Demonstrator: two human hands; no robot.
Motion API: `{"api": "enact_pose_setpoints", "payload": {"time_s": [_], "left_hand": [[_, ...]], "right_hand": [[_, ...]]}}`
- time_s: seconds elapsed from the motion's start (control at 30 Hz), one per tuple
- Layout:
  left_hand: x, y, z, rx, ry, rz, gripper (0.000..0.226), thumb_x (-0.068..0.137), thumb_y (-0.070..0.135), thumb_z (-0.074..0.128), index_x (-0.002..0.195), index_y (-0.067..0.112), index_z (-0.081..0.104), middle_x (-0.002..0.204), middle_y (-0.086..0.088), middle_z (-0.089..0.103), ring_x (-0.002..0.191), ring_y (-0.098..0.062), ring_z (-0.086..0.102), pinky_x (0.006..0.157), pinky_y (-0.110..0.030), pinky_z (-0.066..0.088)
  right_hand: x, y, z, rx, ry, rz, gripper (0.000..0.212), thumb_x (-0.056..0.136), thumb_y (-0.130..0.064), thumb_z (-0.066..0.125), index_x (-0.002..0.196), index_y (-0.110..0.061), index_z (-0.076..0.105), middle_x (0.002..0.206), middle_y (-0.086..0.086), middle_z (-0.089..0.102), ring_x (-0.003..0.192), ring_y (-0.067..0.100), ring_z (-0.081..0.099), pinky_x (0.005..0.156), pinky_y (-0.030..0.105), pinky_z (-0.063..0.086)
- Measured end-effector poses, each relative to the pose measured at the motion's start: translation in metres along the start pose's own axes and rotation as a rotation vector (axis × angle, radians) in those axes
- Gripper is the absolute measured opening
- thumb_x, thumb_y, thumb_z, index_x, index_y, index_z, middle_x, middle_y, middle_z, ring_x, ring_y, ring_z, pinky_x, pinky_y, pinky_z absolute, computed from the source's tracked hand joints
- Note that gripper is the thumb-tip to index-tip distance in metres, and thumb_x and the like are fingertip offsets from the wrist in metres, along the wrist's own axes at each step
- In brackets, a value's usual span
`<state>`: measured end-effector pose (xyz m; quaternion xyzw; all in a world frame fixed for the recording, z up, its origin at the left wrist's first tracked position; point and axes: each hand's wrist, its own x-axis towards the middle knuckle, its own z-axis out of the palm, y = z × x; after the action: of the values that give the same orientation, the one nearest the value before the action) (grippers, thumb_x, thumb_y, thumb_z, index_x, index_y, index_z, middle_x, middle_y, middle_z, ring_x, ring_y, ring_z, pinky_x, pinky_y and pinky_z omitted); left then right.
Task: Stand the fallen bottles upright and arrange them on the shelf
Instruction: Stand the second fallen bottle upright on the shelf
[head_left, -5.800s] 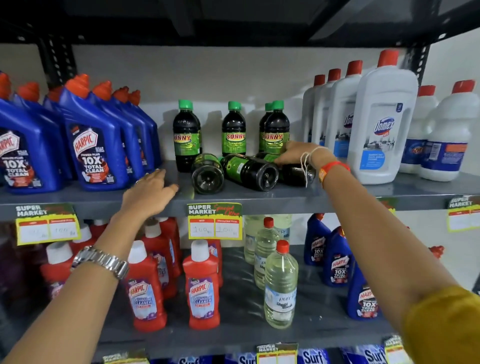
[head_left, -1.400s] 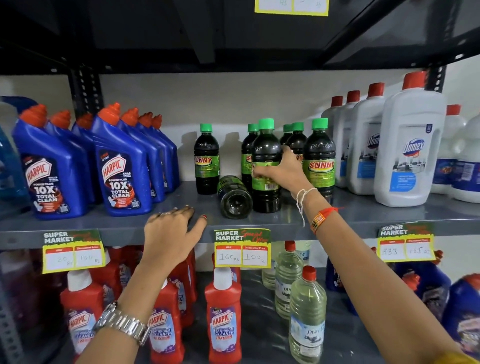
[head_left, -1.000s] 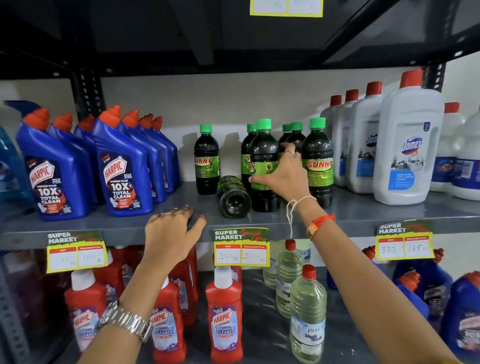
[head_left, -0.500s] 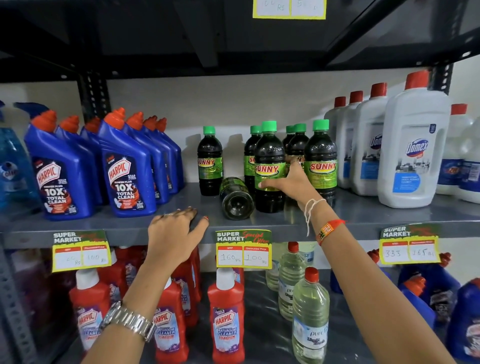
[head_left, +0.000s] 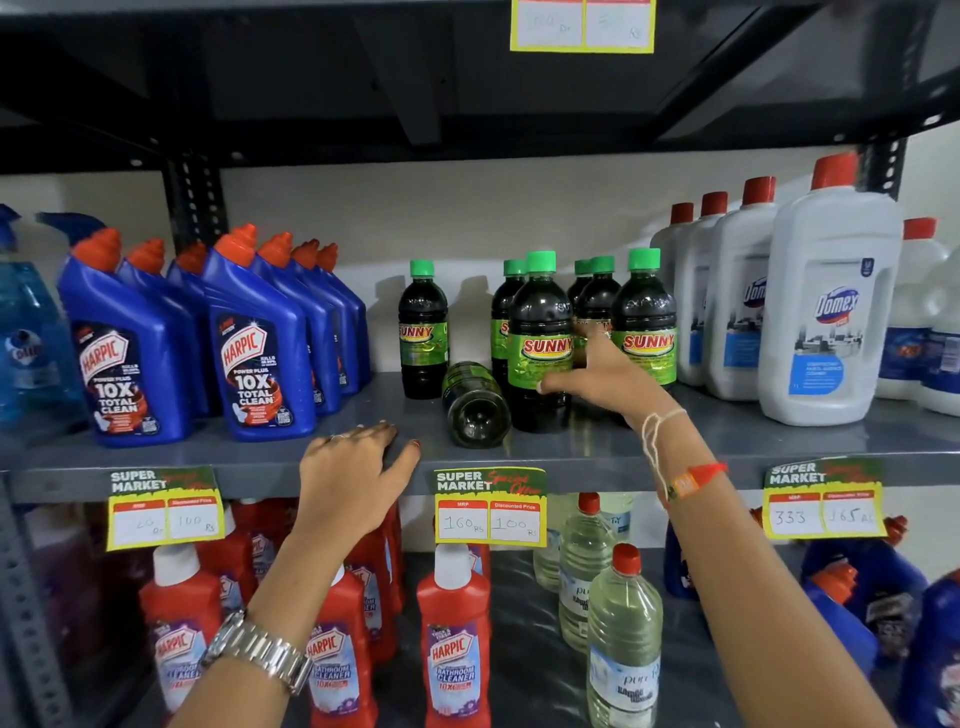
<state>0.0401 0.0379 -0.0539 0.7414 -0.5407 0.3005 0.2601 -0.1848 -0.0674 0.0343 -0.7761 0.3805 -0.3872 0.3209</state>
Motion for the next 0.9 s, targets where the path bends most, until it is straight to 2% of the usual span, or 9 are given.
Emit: {"api": "enact_pose_setpoints", "payload": {"time_s": [0.07, 0.13, 0.23, 0.3, 0.4, 0.5, 0.7, 0.8, 0.9], "left_hand": [[0.0, 0.001, 0.0, -0.012, 0.007, -0.001, 0.059, 0.08, 0.053, 0.026, 0.09, 0.015, 0.07, 0.079, -0.005, 0.073, 0.072, -0.023, 0.066, 0.07, -0.034, 0.045], [-0.001, 0.001, -0.001, -0.006, -0.008, 0.01, 0.06, 0.079, 0.054, 0.024, 0.089, 0.016, 0.07, 0.077, -0.004, 0.072, 0.071, -0.022, 0.066, 0.069, -0.033, 0.044], [-0.001, -0.003, -0.004, 0.01, -0.032, -0.002, 0.066, 0.076, 0.062, 0.021, 0.094, 0.02, 0.068, 0.084, -0.002, 0.073, 0.076, -0.021, 0.065, 0.061, -0.029, 0.04], [-0.002, -0.01, -0.009, 0.01, -0.049, -0.02, 0.071, 0.074, 0.068, 0.021, 0.103, 0.022, 0.067, 0.096, -0.001, 0.072, 0.085, -0.021, 0.065, 0.062, -0.028, 0.039], [-0.006, -0.019, -0.014, -0.041, -0.082, 0.007, 0.08, 0.072, 0.071, 0.015, 0.117, 0.023, 0.06, 0.12, 0.001, 0.065, 0.104, -0.02, 0.061, 0.078, -0.032, 0.045], [-0.009, -0.018, -0.016, -0.053, -0.086, 0.018, 0.082, 0.073, 0.07, 0.012, 0.12, 0.021, 0.058, 0.125, 0.0, 0.062, 0.109, -0.02, 0.059, 0.089, -0.033, 0.044], [-0.01, -0.019, -0.013, -0.038, -0.074, 0.013, 0.072, 0.078, 0.065, 0.023, 0.114, 0.017, 0.064, 0.118, -0.001, 0.067, 0.104, -0.019, 0.063, 0.086, -0.033, 0.047], [-0.009, -0.019, -0.012, -0.041, -0.067, 0.011, 0.067, 0.08, 0.063, 0.029, 0.104, 0.015, 0.069, 0.11, -0.002, 0.071, 0.097, -0.019, 0.066, 0.081, -0.033, 0.05], [-0.01, -0.019, -0.013, -0.043, -0.058, 0.01, 0.069, 0.08, 0.064, 0.027, 0.105, 0.016, 0.069, 0.11, -0.001, 0.071, 0.098, -0.018, 0.066, 0.081, -0.033, 0.049]], "right_hand": [[-0.017, -0.014, 0.003, -0.224, 0.111, -0.109, 0.074, 0.076, -0.016, 0.073, 0.135, -0.004, 0.03, 0.109, 0.007, 0.054, 0.106, 0.021, 0.052, 0.084, 0.026, 0.038], [-0.027, -0.031, 0.011, -0.32, 0.183, -0.224, 0.074, 0.078, -0.021, 0.072, 0.137, -0.003, 0.032, 0.122, 0.016, 0.054, 0.117, 0.029, 0.051, 0.091, 0.029, 0.04], [-0.026, -0.056, 0.027, -0.394, 0.101, -0.282, 0.072, 0.08, -0.024, 0.068, 0.139, -0.004, 0.032, 0.124, 0.017, 0.057, 0.119, 0.029, 0.052, 0.093, 0.03, 0.04], [-0.017, -0.066, 0.041, -0.462, 0.038, -0.295, 0.069, 0.08, -0.025, 0.066, 0.136, -0.001, 0.034, 0.119, 0.019, 0.058, 0.114, 0.033, 0.055, 0.093, 0.034, 0.044], [0.004, -0.071, 0.063, -0.561, -0.07, -0.225, 0.066, 0.079, -0.028, 0.067, 0.131, -0.001, 0.037, 0.121, 0.02, 0.056, 0.112, 0.037, 0.055, 0.09, 0.036, 0.047], [0.027, -0.075, 0.084, -0.754, -0.18, -0.107, 0.064, 0.079, -0.034, 0.066, 0.131, -0.005, 0.043, 0.127, 0.017, 0.058, 0.116, 0.035, 0.056, 0.092, 0.037, 0.048], [0.063, -0.074, 0.108, -1.142, -0.173, -0.015, 0.042, 0.082, -0.043, 0.059, 0.112, -0.014, 0.063, 0.114, 0.003, 0.066, 0.108, 0.026, 0.062, 0.092, 0.035, 0.05], [0.068, -0.07, 0.115, -1.205, -0.085, -0.008, 0.045, 0.078, -0.051, 0.059, 0.107, -0.017, 0.065, 0.108, -0.001, 0.068, 0.102, 0.023, 0.064, 0.078, 0.026, 0.047], [0.069, -0.067, 0.116, -1.16, -0.006, -0.022, 0.056, 0.074, -0.056, 0.063, 0.114, -0.018, 0.062, 0.114, 0.003, 0.065, 0.111, 0.026, 0.059, 0.082, 0.029, 0.044]]}}
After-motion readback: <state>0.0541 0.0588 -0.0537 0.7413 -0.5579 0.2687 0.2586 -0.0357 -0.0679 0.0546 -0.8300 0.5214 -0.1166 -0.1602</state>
